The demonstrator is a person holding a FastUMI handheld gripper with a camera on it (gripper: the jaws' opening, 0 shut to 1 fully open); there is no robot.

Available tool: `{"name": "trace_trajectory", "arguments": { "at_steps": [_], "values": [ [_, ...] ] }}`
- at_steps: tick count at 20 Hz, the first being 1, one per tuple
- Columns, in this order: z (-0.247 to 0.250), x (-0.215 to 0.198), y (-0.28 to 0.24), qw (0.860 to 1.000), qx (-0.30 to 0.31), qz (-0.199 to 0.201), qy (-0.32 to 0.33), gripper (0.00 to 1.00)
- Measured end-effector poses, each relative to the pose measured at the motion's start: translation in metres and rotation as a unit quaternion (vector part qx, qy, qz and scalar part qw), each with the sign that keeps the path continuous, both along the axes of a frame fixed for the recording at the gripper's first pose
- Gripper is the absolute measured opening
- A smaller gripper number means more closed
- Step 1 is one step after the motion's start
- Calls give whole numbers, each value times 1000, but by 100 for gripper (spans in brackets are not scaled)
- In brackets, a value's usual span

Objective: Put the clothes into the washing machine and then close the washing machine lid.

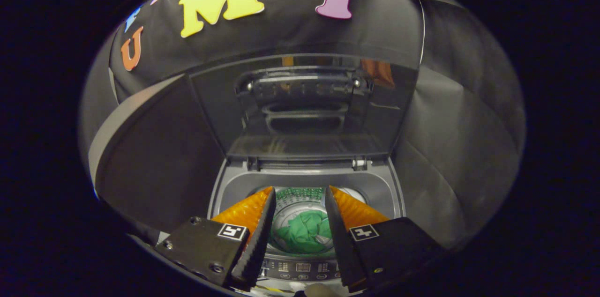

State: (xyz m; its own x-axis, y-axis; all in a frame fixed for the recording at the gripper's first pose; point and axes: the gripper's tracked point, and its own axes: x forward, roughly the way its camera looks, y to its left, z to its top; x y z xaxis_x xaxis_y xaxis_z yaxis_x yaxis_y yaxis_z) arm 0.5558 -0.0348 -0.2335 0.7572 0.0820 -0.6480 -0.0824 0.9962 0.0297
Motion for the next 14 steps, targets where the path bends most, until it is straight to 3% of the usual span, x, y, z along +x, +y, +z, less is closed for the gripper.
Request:
{"name": "trace_trajectory", "arguments": {
  "at_steps": [14],
  "values": [
    [86, 69, 0, 997, 1, -7, -80, 66]
  ]
}}
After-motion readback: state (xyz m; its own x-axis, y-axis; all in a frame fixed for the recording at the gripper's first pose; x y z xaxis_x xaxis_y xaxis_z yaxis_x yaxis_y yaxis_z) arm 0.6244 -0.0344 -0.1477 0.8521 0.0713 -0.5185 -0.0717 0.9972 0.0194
